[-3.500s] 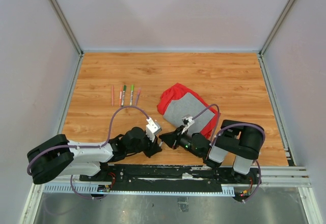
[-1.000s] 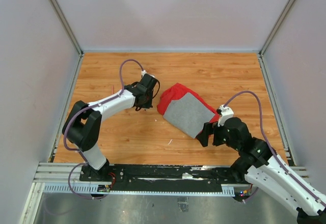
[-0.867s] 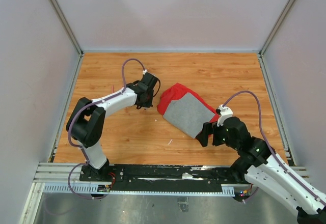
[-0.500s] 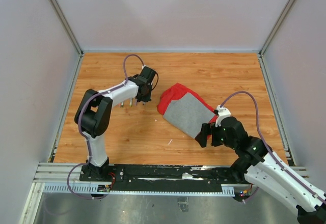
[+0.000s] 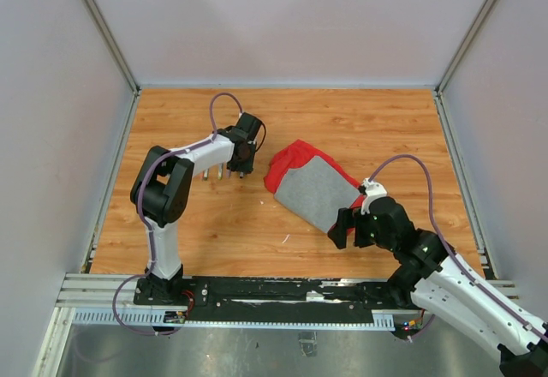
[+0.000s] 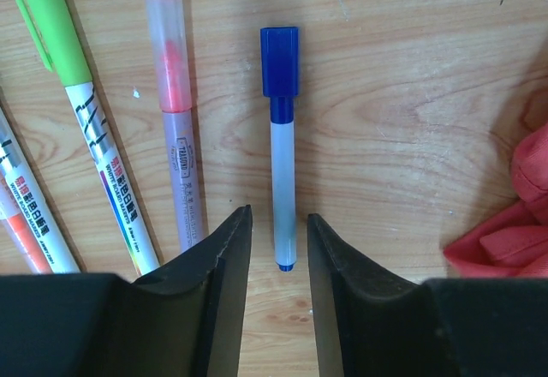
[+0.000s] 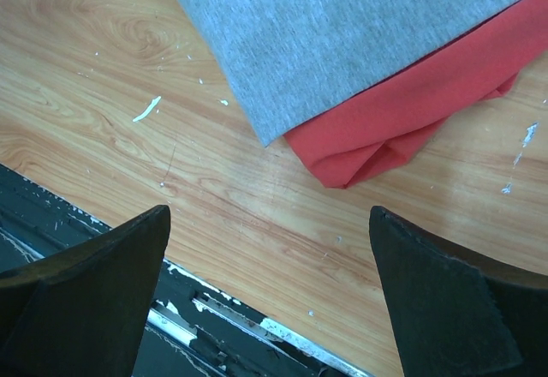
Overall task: Insert the pens into the pen caps
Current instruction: Place the pen at the center of the board, then reset both arms
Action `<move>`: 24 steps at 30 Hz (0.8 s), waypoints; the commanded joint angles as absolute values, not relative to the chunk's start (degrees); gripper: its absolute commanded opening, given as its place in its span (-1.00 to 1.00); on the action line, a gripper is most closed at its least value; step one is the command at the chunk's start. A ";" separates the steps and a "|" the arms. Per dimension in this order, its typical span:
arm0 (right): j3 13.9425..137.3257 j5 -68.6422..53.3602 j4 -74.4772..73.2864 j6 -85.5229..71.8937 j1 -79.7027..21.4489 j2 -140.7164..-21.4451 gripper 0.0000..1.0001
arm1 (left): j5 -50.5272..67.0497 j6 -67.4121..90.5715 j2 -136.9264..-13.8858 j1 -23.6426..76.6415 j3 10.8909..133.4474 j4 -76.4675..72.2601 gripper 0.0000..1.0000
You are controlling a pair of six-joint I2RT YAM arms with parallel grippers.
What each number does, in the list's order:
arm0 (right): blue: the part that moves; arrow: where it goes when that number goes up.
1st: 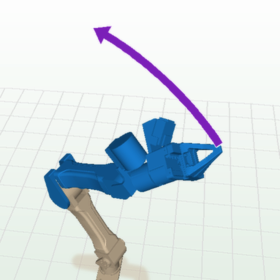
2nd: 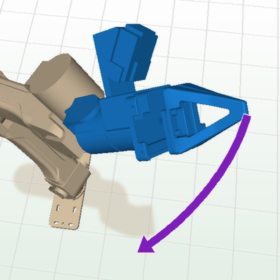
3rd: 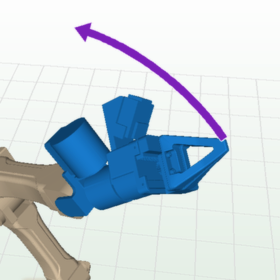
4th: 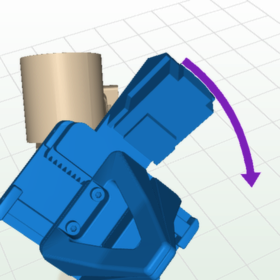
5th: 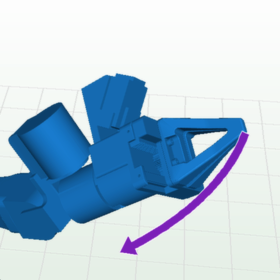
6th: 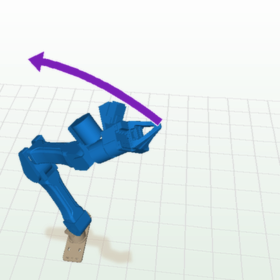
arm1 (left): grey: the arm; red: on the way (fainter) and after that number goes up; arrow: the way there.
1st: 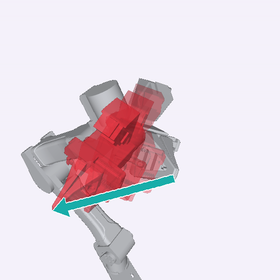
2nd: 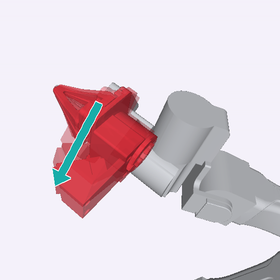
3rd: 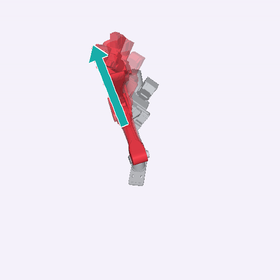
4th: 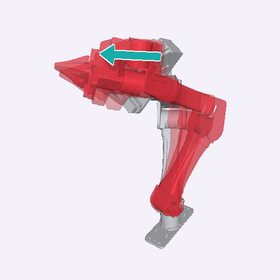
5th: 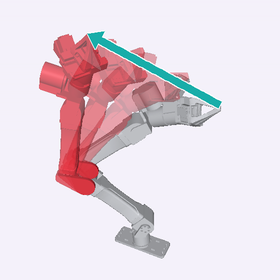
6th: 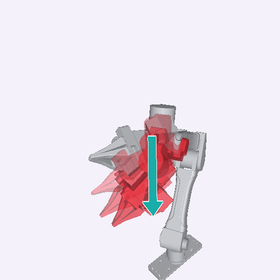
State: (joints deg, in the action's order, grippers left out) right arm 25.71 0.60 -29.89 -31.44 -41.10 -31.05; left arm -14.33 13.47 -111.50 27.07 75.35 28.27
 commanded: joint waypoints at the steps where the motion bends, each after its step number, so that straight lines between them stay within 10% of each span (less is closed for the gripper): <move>1: 26.84 2.92 -30.86 -32.04 -40.52 -31.86 0.97 | -14.37 13.59 -111.35 26.63 75.89 27.70 -0.25; 13: 36.07 1.80 -34.48 -34.07 -40.50 -36.21 0.97 | -9.90 14.49 -91.69 27.25 66.37 21.11 -0.14; 18: 38.91 1.71 -33.80 -28.18 -40.52 -34.86 0.97 | -7.10 16.22 -72.52 27.78 55.84 14.65 0.34; 21: 41.55 6.46 -34.45 -24.38 -40.57 -28.89 0.97 | -9.24 16.36 -52.72 27.72 48.40 15.58 0.95; 24: 40.91 8.42 -31.58 -21.90 -40.60 -24.09 0.97 | -11.48 16.17 -45.04 27.74 47.70 20.03 0.99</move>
State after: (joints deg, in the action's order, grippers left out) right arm 38.92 3.90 -34.35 -27.40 -40.97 -29.80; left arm -9.19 16.08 -54.22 27.73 48.29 18.13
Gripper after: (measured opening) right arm 0.986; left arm 0.987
